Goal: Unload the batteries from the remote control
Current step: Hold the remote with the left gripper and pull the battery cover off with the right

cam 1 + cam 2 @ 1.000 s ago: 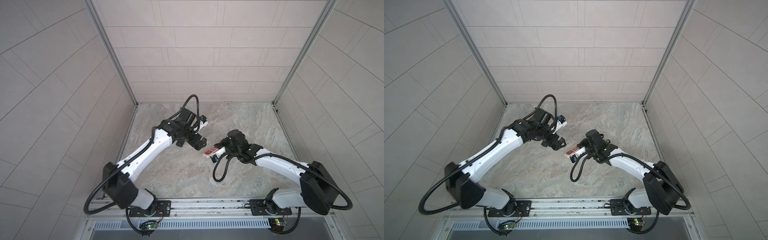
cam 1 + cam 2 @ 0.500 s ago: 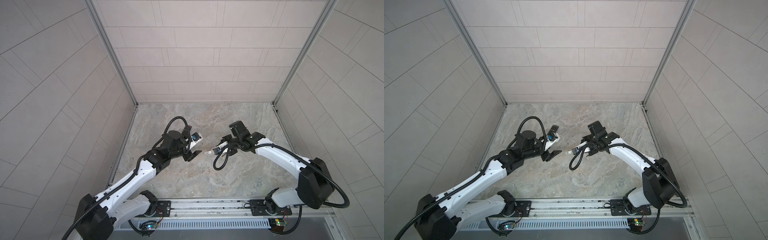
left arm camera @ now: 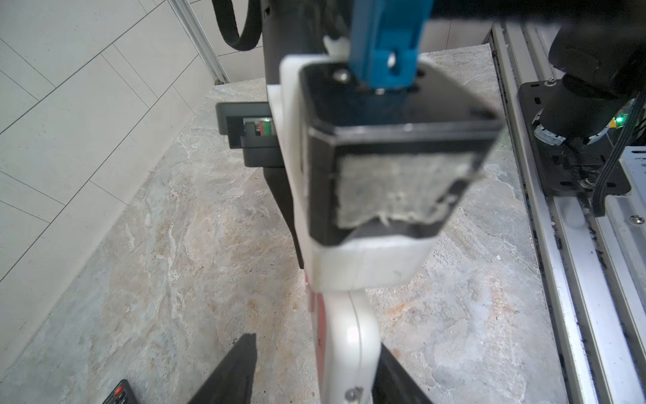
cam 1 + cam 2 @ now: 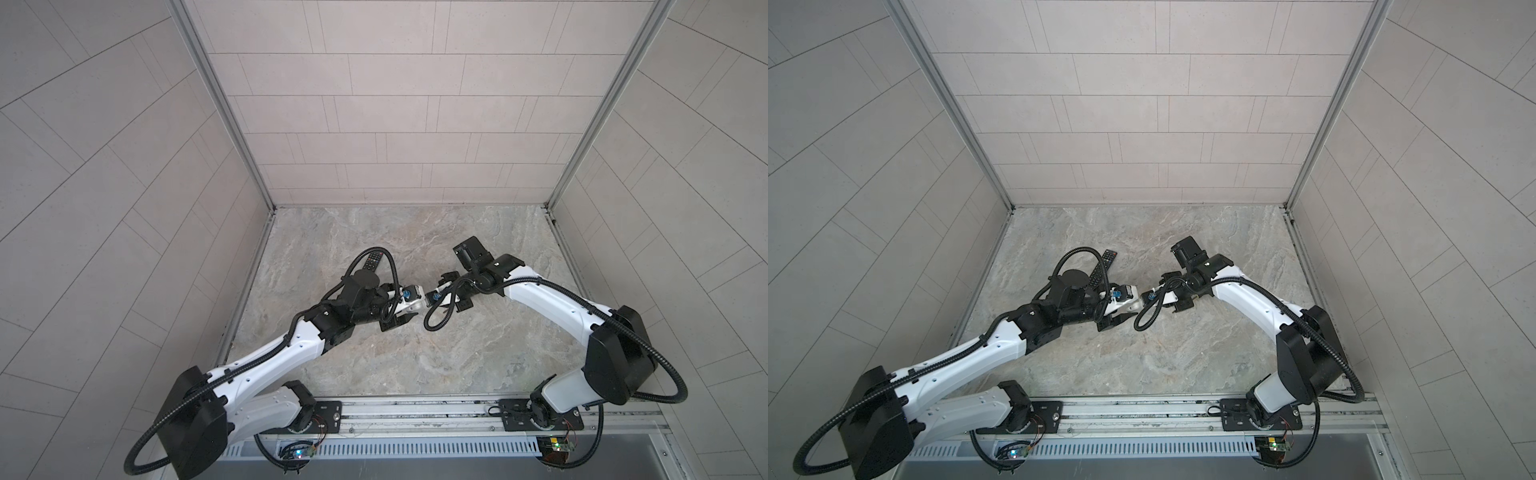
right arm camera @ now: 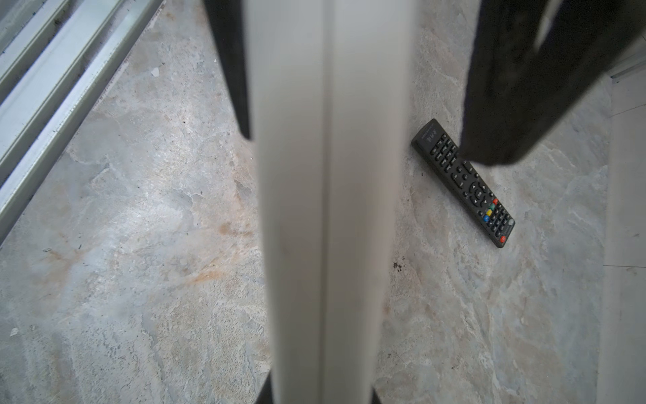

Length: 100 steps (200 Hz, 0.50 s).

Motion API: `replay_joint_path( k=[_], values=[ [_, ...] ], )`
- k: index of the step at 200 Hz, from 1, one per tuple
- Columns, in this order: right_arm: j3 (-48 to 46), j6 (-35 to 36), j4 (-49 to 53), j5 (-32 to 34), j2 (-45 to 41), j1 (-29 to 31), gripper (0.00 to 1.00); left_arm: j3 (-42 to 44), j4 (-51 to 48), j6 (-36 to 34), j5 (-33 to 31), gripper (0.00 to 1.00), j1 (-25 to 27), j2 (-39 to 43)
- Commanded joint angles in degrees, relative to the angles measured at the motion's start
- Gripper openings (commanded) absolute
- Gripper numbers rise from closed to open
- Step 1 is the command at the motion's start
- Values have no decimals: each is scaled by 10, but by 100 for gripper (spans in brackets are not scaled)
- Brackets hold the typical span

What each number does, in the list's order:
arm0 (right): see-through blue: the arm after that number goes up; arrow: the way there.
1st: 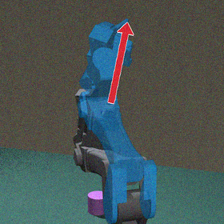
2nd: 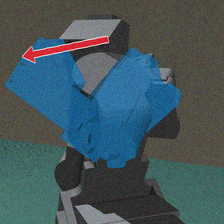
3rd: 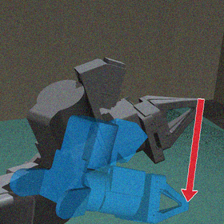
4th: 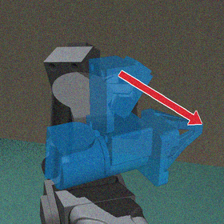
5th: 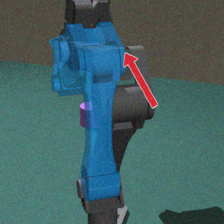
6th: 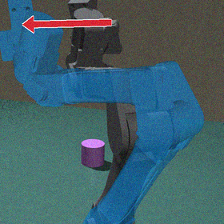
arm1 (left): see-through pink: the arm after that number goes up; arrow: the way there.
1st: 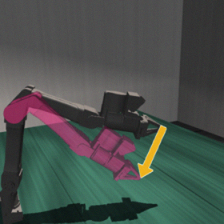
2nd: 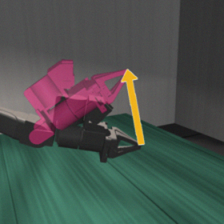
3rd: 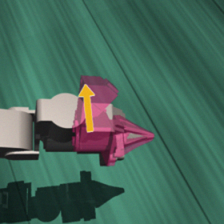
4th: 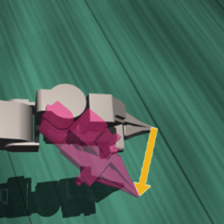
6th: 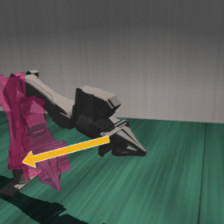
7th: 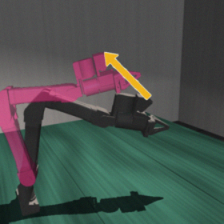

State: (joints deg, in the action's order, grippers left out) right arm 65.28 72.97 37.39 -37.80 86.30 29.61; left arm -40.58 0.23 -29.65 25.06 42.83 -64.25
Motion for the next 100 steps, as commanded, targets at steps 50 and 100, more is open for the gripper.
replay_joint_path(
  k=[50, 100],
  values=[
    [23, -12, 29, -38, 8, 0, 15, 9, 82, 10, 7, 36, 14, -23],
    [27, -28, 15, -28, 6, -1, 29, 7, 89, 34, 14, 7, 15, -23]
  ],
)
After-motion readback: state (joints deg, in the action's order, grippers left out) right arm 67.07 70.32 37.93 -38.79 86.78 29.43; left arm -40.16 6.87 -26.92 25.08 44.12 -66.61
